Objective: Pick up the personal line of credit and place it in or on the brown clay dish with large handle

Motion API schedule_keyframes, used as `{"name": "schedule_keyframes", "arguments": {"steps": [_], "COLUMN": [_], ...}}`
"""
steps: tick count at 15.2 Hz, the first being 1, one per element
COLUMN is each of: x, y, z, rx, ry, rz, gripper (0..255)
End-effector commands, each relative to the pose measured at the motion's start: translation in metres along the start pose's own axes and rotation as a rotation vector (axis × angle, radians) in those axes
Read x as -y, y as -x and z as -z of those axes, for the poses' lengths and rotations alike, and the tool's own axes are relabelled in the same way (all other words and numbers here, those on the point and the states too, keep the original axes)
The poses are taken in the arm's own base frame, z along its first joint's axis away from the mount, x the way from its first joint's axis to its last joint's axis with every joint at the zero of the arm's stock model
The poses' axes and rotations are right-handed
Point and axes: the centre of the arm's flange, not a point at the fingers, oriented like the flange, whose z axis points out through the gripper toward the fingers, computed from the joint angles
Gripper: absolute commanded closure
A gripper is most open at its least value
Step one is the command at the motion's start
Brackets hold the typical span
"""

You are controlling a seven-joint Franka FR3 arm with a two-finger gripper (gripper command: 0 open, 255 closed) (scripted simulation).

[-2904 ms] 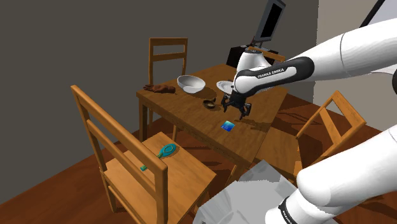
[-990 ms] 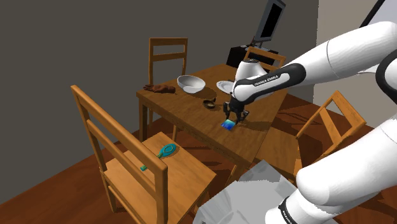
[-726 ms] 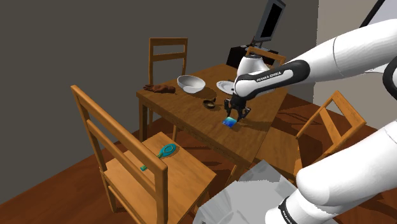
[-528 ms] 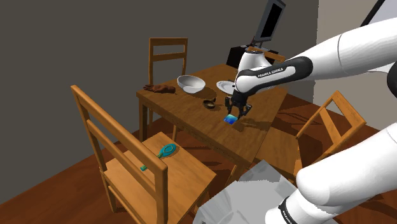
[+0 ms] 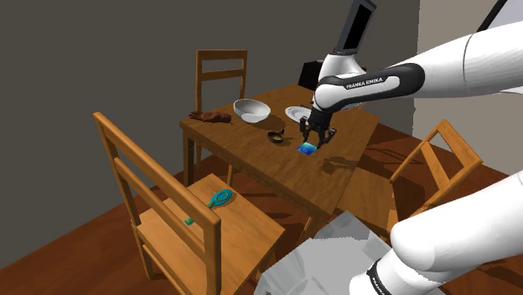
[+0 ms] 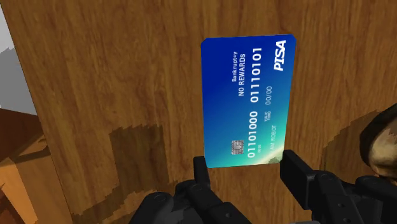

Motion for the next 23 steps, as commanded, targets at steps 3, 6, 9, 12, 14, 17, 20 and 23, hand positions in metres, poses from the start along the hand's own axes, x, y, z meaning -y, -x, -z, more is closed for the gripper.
{"name": "schedule_keyframes", "arguments": {"steps": [3,6,9,12,14,17,20,23], "x": [0.0,0.012,0.047,0.082,0.106,0.141,0.173,0.174], "y": [-0.004,-0.011,-0.029,-0.047,-0.059,-0.077,-0.093,-0.091], "z": [0.021,0.031,0.032,0.033,0.034,0.034,0.035,0.02], "rx": [0.0,0.0,0.0,0.0,0.0,0.0,0.0,0.0], "ry": [0.0,0.0,0.0,0.0,0.0,0.0,0.0,0.0], "rz": [0.0,0.0,0.0,0.0,0.0,0.0,0.0,0.0], "gripper": [255,255,255,255,255,255,255,255]}}
